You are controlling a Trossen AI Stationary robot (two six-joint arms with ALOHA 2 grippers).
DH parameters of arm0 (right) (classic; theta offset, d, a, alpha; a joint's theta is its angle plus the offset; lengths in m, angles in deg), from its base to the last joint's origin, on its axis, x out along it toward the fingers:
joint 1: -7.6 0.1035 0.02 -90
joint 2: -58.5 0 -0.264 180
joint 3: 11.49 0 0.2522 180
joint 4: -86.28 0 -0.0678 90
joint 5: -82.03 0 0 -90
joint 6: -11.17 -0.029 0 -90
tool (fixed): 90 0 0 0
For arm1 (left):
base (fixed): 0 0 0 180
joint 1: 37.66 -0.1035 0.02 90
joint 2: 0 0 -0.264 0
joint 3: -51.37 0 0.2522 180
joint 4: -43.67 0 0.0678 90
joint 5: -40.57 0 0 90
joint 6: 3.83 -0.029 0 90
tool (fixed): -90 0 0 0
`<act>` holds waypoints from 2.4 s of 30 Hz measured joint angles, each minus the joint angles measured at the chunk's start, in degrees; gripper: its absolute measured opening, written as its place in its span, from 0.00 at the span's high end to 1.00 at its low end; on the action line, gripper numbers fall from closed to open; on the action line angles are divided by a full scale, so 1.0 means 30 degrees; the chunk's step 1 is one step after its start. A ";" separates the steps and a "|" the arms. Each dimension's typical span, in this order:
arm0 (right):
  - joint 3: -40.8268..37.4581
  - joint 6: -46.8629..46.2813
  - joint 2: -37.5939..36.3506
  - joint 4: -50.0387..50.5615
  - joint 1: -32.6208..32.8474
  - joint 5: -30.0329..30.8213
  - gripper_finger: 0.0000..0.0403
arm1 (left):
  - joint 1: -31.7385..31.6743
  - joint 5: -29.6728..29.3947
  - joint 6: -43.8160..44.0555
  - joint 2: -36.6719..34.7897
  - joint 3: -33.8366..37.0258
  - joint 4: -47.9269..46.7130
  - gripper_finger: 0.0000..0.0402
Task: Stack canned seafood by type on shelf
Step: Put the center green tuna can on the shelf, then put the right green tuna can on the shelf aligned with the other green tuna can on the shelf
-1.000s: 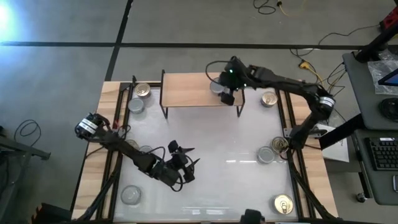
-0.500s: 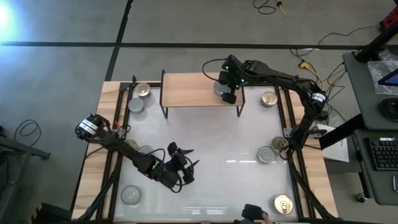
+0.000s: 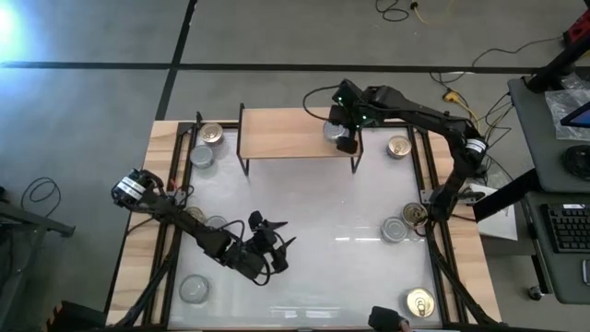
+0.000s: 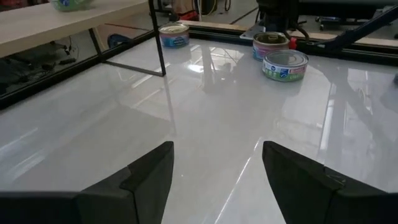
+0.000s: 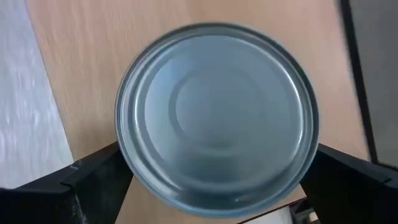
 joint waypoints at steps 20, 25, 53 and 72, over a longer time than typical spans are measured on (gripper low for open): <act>0.0527 0.0803 0.0222 0.0521 0.0569 0.2960 0.01 | -0.0269 -0.0648 -0.1996 0.0022 -0.0044 0.2259 0.42; 0.1191 0.0822 0.0222 0.0635 0.0556 0.3159 0.01 | -0.0270 -0.0648 -0.1997 0.0022 -0.0044 0.2244 0.42; 0.2575 0.0884 0.2269 -0.2007 0.0242 0.6769 0.01 | -0.0284 -0.0612 -0.2012 0.0022 -0.0160 0.2652 0.42; 0.6412 -0.2068 0.0352 0.2698 0.1867 0.4626 0.01 | -0.0160 0.0372 -0.4987 0.0255 -0.0160 0.5981 0.42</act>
